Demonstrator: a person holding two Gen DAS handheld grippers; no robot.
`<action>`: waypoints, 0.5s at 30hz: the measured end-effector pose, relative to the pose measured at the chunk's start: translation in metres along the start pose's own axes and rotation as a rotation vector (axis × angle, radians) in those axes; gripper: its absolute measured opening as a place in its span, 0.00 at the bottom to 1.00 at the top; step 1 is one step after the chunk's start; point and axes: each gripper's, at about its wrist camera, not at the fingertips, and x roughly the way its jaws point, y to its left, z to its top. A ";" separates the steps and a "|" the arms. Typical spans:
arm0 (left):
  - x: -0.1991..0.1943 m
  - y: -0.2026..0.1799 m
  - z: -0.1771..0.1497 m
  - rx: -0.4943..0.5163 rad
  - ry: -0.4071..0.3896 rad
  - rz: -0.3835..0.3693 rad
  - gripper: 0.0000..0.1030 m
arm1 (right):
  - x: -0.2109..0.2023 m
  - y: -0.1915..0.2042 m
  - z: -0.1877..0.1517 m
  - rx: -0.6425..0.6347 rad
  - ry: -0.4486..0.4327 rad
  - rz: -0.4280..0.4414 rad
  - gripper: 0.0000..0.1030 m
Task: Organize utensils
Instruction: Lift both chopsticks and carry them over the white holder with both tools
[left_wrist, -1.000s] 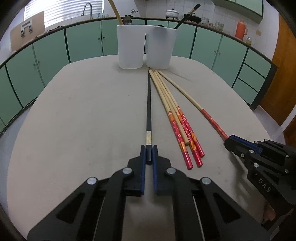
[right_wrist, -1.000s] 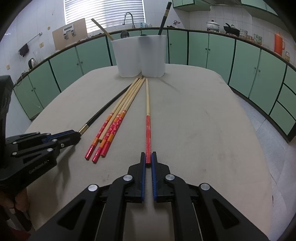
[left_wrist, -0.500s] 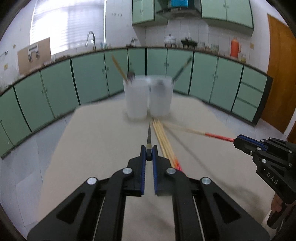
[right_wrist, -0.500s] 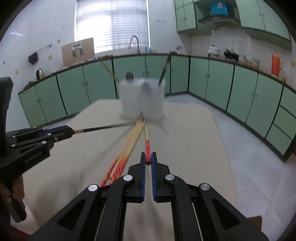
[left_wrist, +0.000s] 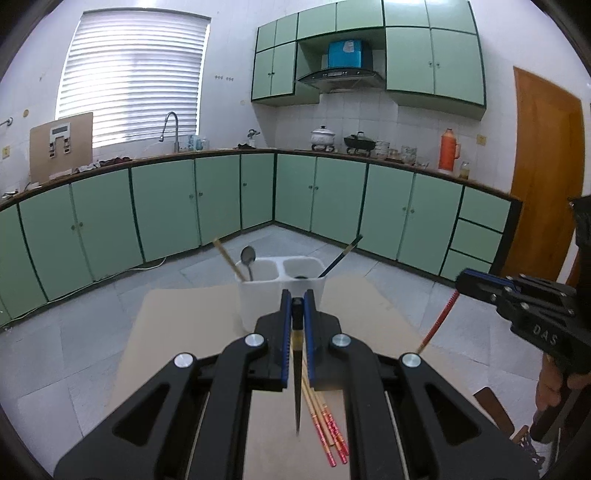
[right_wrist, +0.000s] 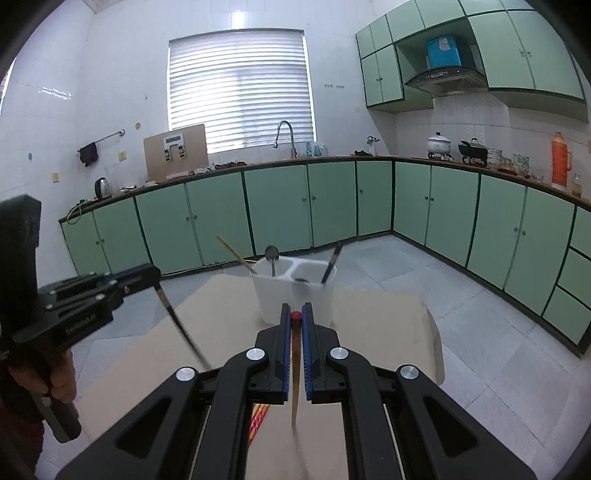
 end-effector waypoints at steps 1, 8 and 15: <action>-0.001 -0.001 0.002 0.000 -0.002 -0.006 0.06 | 0.001 -0.001 0.003 -0.002 0.003 0.005 0.06; -0.003 -0.003 0.010 0.009 -0.018 -0.023 0.06 | 0.007 -0.003 0.018 -0.013 0.007 0.035 0.06; -0.002 -0.003 0.027 0.015 -0.051 -0.030 0.06 | 0.014 -0.002 0.040 -0.028 -0.021 0.059 0.06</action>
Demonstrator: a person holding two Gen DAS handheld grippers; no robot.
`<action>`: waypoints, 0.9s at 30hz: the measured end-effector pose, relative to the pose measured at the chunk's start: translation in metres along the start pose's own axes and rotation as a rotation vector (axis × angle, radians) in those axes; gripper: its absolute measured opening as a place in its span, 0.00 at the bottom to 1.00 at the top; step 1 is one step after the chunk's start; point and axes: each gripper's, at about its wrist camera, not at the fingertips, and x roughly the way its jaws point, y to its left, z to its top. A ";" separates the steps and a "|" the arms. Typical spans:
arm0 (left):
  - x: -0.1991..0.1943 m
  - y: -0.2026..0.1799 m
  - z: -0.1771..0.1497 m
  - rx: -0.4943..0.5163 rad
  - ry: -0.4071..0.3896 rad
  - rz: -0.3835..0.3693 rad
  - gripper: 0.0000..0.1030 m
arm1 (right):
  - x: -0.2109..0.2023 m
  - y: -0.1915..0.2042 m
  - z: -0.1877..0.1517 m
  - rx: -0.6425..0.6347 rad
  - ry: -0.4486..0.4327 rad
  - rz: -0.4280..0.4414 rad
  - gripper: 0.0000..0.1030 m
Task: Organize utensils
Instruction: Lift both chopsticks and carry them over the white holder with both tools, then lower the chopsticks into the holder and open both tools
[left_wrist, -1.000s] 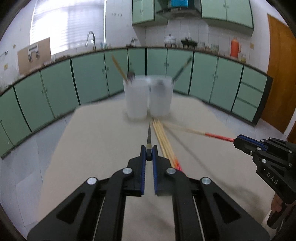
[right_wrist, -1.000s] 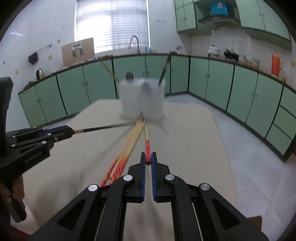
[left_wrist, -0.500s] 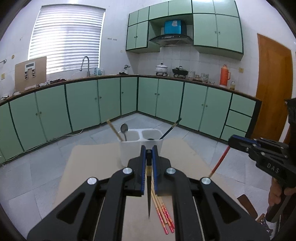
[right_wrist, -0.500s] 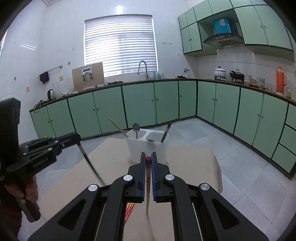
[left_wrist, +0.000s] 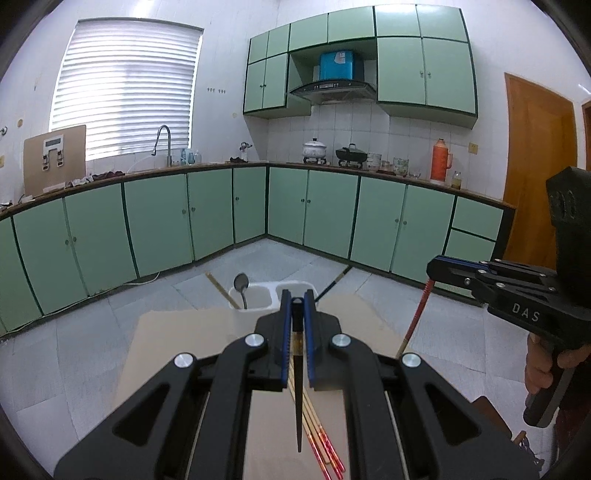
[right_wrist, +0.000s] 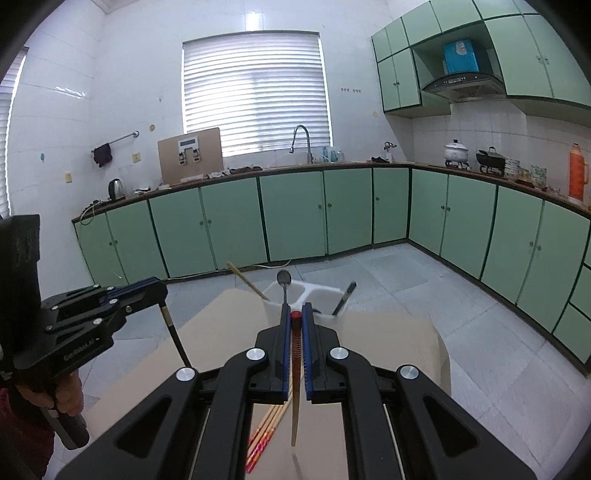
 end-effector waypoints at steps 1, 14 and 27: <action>0.001 0.000 0.004 -0.001 -0.007 -0.003 0.06 | 0.001 -0.001 0.006 -0.002 -0.009 0.003 0.06; 0.033 0.016 0.083 -0.002 -0.136 0.004 0.06 | 0.027 -0.011 0.090 -0.037 -0.136 0.018 0.06; 0.107 0.030 0.127 0.007 -0.234 0.089 0.06 | 0.105 -0.034 0.118 -0.033 -0.160 -0.061 0.06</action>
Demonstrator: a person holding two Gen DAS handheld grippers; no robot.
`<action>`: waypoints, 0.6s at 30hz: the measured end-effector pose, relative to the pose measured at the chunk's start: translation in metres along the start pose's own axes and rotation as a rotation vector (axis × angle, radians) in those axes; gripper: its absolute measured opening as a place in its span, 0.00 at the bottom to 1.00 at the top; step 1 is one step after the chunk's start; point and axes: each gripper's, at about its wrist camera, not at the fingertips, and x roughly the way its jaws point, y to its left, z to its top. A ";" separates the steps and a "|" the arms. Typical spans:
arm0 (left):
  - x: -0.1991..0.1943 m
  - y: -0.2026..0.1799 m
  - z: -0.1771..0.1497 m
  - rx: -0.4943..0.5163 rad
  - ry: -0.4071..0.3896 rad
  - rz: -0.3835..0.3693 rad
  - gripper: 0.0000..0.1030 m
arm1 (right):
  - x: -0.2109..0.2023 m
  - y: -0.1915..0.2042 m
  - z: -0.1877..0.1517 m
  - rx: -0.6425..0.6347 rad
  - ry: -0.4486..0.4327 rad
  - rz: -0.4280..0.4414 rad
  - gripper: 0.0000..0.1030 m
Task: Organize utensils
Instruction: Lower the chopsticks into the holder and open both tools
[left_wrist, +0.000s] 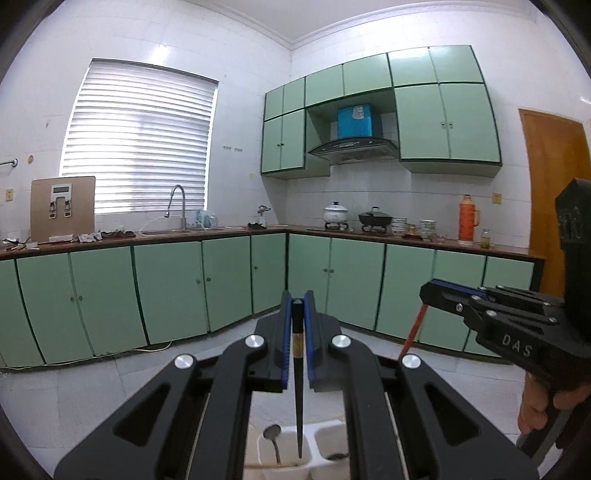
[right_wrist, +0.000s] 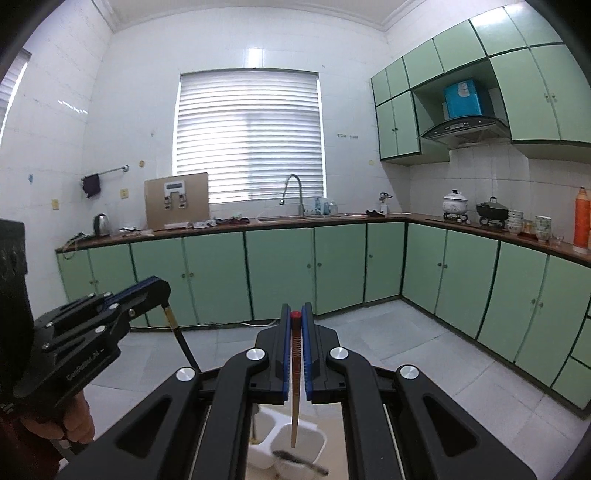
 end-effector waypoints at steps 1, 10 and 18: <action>0.012 0.001 -0.007 -0.006 0.016 0.009 0.06 | 0.008 -0.001 -0.003 0.003 0.010 -0.004 0.06; 0.069 0.019 -0.061 -0.031 0.156 0.021 0.06 | 0.058 -0.019 -0.054 0.060 0.120 -0.018 0.06; 0.080 0.029 -0.084 -0.026 0.218 0.020 0.09 | 0.065 -0.023 -0.078 0.072 0.174 -0.026 0.06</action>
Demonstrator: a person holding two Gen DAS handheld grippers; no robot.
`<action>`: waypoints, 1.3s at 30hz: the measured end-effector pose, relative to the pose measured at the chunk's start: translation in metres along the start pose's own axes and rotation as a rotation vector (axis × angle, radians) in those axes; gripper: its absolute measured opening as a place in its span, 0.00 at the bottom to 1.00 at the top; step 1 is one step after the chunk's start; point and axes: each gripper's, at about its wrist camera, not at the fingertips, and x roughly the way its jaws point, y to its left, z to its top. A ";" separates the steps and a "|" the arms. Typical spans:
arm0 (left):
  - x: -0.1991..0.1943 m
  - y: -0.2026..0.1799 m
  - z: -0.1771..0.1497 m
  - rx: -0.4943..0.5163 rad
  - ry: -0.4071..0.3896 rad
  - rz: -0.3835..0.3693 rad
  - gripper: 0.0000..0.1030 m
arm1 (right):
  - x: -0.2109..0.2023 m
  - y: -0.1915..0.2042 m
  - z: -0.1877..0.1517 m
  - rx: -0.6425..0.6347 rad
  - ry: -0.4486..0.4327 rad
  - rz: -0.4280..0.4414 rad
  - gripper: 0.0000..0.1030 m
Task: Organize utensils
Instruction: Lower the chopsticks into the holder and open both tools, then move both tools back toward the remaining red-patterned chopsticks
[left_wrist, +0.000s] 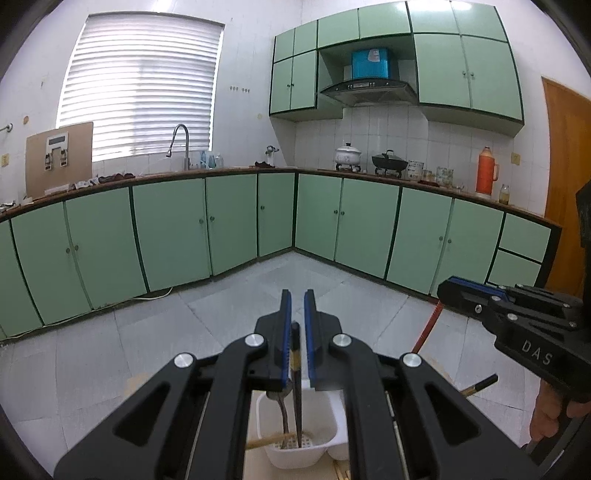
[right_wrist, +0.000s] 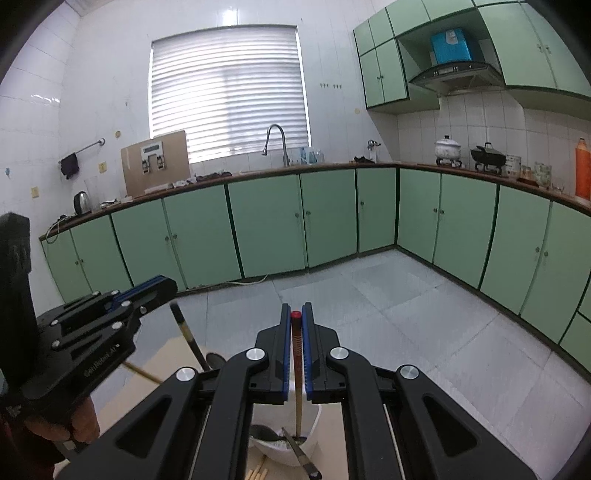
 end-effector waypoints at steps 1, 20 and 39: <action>-0.001 0.002 -0.002 -0.001 0.002 0.002 0.14 | 0.000 -0.002 -0.003 0.004 0.010 -0.002 0.06; -0.098 0.006 -0.036 -0.005 -0.094 0.058 0.85 | -0.084 -0.015 -0.038 0.120 -0.092 -0.073 0.77; -0.139 0.002 -0.147 0.007 0.115 0.088 0.92 | -0.115 0.000 -0.154 0.185 0.078 -0.106 0.94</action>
